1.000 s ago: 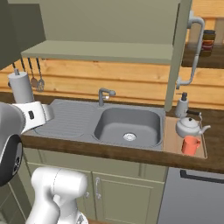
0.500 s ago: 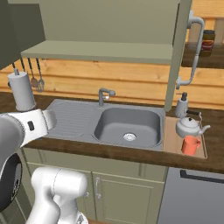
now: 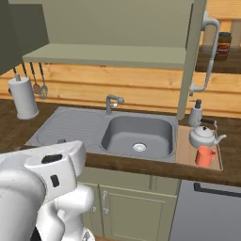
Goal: Pick the kettle from the counter and place it on the tray. Then pick the mug from the cabinet and place it on the tray. Then close the cabinet doors.
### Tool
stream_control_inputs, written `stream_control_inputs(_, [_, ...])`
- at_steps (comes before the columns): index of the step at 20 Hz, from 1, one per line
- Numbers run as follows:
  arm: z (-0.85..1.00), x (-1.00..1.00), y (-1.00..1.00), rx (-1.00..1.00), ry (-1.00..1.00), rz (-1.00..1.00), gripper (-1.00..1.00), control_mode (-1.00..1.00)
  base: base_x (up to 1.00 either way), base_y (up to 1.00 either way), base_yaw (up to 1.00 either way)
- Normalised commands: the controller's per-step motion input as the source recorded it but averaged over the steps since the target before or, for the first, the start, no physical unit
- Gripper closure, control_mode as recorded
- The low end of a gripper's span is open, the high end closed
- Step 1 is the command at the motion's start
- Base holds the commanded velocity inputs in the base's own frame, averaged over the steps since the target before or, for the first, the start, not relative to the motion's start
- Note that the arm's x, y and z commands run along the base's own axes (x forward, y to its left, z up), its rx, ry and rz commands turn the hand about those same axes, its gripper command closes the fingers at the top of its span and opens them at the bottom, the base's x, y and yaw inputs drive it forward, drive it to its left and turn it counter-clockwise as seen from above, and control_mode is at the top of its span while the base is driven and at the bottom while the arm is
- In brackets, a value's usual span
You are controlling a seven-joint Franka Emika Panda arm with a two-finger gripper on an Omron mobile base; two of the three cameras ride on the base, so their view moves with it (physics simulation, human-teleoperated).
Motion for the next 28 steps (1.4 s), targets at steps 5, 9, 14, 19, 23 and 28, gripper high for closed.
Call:
stream_control_inputs(5, [0.06, 0.25, -0.81, 0.15, -0.09, -0.02, -1.00, -1.00, 0.00, 0.00, 0.00])
stream_control_inputs(9, [0.00, 0.34, -0.77, 0.15, -0.11, 0.00, -1.00, -1.00, 0.00, 0.00, 0.00])
stream_control_inputs(14, [0.01, 0.34, -0.77, 0.15, -0.10, 0.00, -1.00, -1.00, 0.00, 0.00, 0.00])
stream_control_inputs(19, [0.04, 0.25, -0.71, 0.11, -0.08, 0.04, -1.00, -1.00, 0.00, 0.00, 0.00])
stream_control_inputs(23, [0.05, 0.24, -0.62, 0.11, -0.06, 0.03, -1.00, -1.00, 0.00, 0.00, 0.00])
stream_control_inputs(28, [0.04, 0.28, -0.51, 0.13, -0.11, 0.06, -1.00, -1.00, 0.00, 0.00, 0.00])
